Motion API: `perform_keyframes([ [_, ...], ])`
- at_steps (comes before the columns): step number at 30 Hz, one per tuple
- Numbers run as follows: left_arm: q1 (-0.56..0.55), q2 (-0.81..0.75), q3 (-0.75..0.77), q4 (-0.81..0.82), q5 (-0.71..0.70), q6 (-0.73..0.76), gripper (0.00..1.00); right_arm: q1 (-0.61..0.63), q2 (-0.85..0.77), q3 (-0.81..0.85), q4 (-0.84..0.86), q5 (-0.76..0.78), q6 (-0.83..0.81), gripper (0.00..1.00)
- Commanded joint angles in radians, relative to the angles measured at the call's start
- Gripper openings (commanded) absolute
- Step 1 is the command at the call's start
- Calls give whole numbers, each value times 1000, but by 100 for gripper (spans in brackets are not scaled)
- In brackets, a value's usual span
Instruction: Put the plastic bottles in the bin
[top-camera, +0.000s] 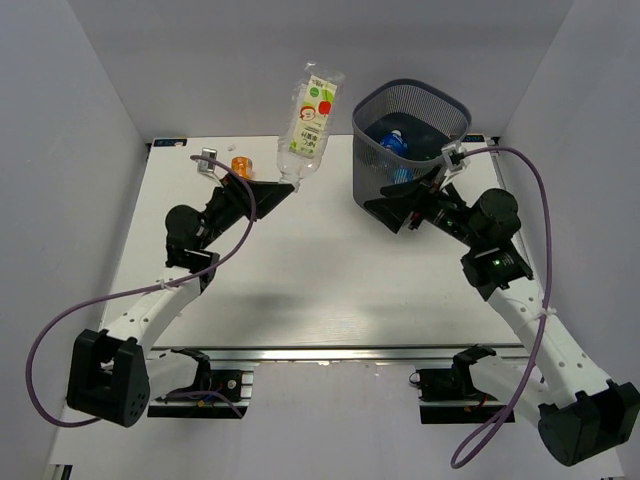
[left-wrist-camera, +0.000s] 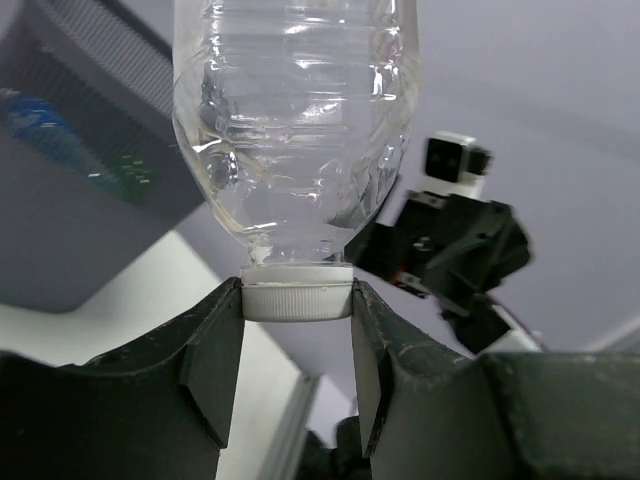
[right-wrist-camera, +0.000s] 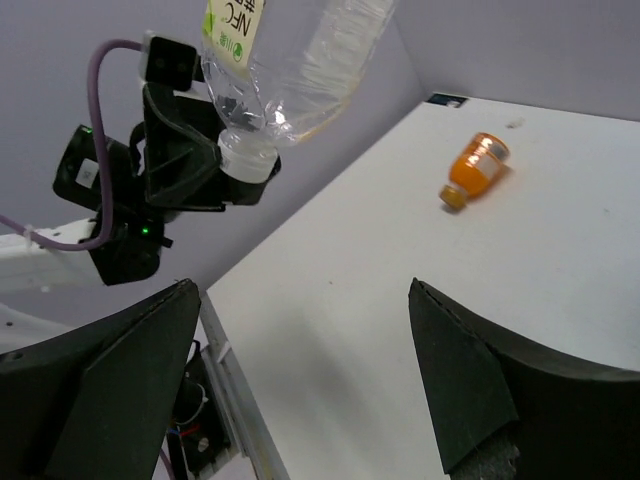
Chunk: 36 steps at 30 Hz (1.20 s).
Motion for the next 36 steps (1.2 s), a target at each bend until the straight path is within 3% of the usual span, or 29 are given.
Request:
perform_keyframes([
  [1,-33,-38,-22,174,16,-144,0,73,47,17,227,24,82,89],
  [4,-66,-50,-40,268,27,-208,0,146,114,61,291,40,86,89],
  [12,-97,-108,-60,281,28,-254,0,188,205,86,595,43,183,89],
  [20,-100,-114,-62,279,18,-251,0,211,214,113,608,-15,191,89],
  [25,-106,-98,-54,297,16,-256,0,263,233,152,484,-26,142,89],
  [36,-146,-9,-5,326,-1,-228,0,375,260,124,420,130,131,89],
])
